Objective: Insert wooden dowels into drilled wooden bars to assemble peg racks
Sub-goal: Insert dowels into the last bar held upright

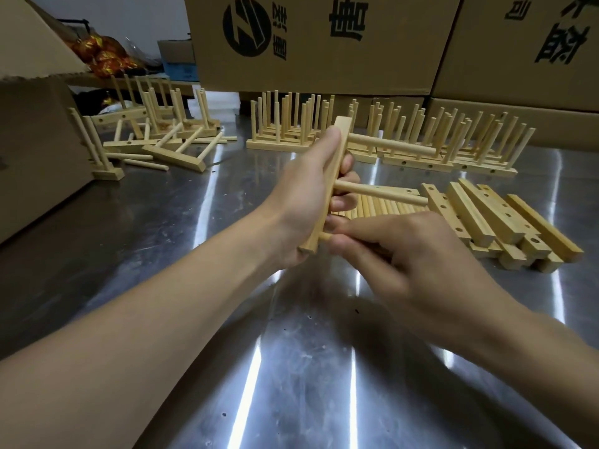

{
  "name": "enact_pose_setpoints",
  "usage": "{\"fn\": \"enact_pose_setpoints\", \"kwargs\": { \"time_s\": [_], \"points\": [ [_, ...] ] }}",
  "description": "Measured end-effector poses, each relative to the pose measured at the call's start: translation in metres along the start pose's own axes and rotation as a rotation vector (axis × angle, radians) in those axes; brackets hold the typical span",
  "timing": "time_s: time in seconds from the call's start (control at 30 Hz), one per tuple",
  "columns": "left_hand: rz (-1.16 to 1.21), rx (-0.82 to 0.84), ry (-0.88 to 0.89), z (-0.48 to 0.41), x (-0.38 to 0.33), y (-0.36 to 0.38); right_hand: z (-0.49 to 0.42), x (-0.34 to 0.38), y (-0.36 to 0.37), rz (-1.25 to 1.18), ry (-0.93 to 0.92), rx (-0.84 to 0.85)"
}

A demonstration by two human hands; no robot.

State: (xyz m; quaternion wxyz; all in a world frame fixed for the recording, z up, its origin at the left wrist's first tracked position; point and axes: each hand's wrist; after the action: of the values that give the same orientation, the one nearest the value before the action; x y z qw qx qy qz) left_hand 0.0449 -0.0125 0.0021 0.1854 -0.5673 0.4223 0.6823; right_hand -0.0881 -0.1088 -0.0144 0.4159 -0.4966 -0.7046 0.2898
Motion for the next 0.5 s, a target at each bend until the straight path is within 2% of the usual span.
{"fn": "enact_pose_setpoints", "kwargs": {
  "time_s": [0.07,0.13,0.2,0.27,0.4,0.5],
  "points": [
    [-0.012,0.022,0.012,0.001,0.0,0.003,-0.002,-0.004,-0.005,-0.387,0.234,0.11],
    [-0.014,0.045,0.022,0.002,0.001,0.005,-0.005,-0.002,-0.012,-0.84,0.557,0.268],
    [-0.026,0.046,0.024,0.002,0.002,0.007,-0.006,0.0,-0.013,-0.98,0.659,0.358],
    [-0.037,0.026,0.013,0.001,0.005,0.008,-0.005,-0.002,-0.011,-0.856,0.605,0.324],
    [0.027,-0.045,-0.022,-0.003,0.005,0.004,0.001,-0.007,-0.003,-0.215,0.202,0.102],
    [0.078,-0.069,-0.061,-0.004,0.007,0.002,0.002,-0.009,-0.004,0.137,0.03,0.019]
  ]
}}
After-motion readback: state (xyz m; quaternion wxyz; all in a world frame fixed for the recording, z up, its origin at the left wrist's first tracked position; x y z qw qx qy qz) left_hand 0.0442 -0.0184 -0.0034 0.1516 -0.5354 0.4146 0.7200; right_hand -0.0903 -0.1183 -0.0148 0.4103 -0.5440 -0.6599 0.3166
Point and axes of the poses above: each hand's wrist, its own z-axis away from the middle knuckle, its own y-axis out of the palm, x = y × z, and after that the axes turned 3 degrees about z, right-handed
